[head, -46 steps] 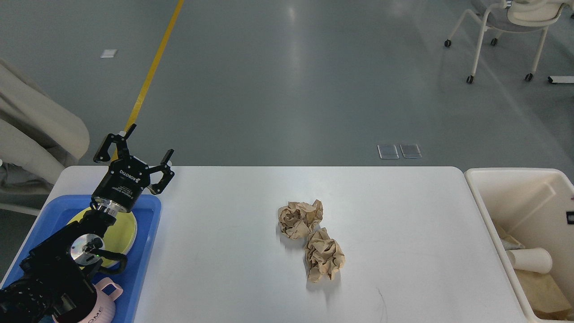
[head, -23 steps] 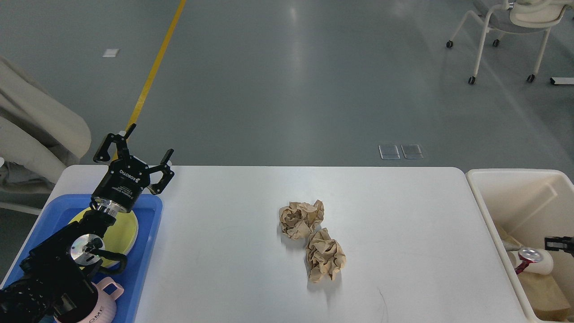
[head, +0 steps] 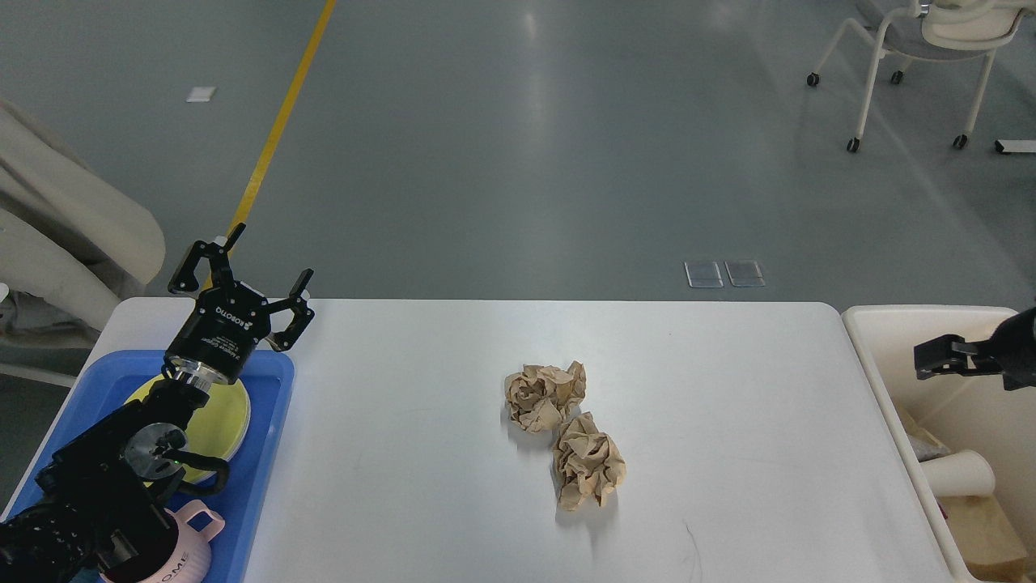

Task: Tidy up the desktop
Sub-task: 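Move the right gripper to the crumpled paper ball nearer the robot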

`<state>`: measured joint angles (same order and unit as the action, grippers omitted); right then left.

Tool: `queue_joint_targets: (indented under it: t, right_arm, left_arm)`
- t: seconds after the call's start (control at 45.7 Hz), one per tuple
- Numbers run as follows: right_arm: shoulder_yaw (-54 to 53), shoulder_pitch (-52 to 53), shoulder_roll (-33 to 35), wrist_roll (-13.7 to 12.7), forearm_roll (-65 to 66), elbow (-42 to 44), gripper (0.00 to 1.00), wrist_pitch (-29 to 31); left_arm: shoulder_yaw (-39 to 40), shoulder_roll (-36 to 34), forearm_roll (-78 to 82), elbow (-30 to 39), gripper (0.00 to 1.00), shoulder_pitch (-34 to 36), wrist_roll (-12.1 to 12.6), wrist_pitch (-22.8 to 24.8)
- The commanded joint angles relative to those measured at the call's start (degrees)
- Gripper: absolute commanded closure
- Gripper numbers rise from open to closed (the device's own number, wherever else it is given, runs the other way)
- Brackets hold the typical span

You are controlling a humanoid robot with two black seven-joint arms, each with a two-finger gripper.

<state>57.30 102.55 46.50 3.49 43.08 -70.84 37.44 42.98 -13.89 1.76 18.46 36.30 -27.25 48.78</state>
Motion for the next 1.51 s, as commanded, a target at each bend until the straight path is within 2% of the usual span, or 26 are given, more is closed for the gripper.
queue_joint_targets:
  t: [0.0,0.088,0.219,0.328,0.438,0.503,0.7,0.963,1.16,1.489]
  right_arm:
    - [6.2,33.7,-6.1,0.4,-4.7,-15.5,0.0,12.3]
    - [4.9,43.2,-9.1,0.6,-9.9,-16.8,0.0,17.6]
    - [-3.3,47.4,-9.4,1.0,-13.6,-16.4,0.0,17.6]
    - [-4.2,44.3,-10.2,0.7,-17.2,-16.2,0.0,17.6]
    - [-4.8,32.7,-10.9,0.2,-17.2,-14.2,0.0,17.6]
    - [-5.0,23.8,-12.7,-0.1,-17.1,-11.4,0.0,12.5]
    - [-11.0,-2.3,-23.6,-0.4,-17.2,-3.7,0.0,-3.7]
    - [-16.6,-19.2,-35.6,-0.4,-17.9,10.7,0.0,-16.4]
    - [-16.9,-23.0,-36.9,-1.6,-17.8,12.2,0.0,-17.5]
    - [-20.6,-29.2,-37.0,-1.7,-18.3,14.1,0.0,-17.9]
  left_arm:
    - [0.0,0.0,0.0,0.0,0.0,0.0,0.0,0.0]
    - [0.0,0.0,0.0,0.0,0.0,0.0,0.0,0.0]
    - [0.0,0.0,0.0,0.0,0.0,0.0,0.0,0.0]
    - [0.0,0.0,0.0,0.0,0.0,0.0,0.0,0.0]
    - [0.0,0.0,0.0,0.0,0.0,0.0,0.0,0.0]
    - [0.0,0.0,0.0,0.0,0.0,0.0,0.0,0.0]
    - [0.0,0.0,0.0,0.0,0.0,0.1,0.0,0.0]
    - [0.0,0.0,0.0,0.0,0.0,0.1,0.0,0.1]
    - [0.0,0.0,0.0,0.0,0.0,0.0,0.0,0.0]
    - [0.0,0.0,0.0,0.0,0.0,0.0,0.0,0.1]
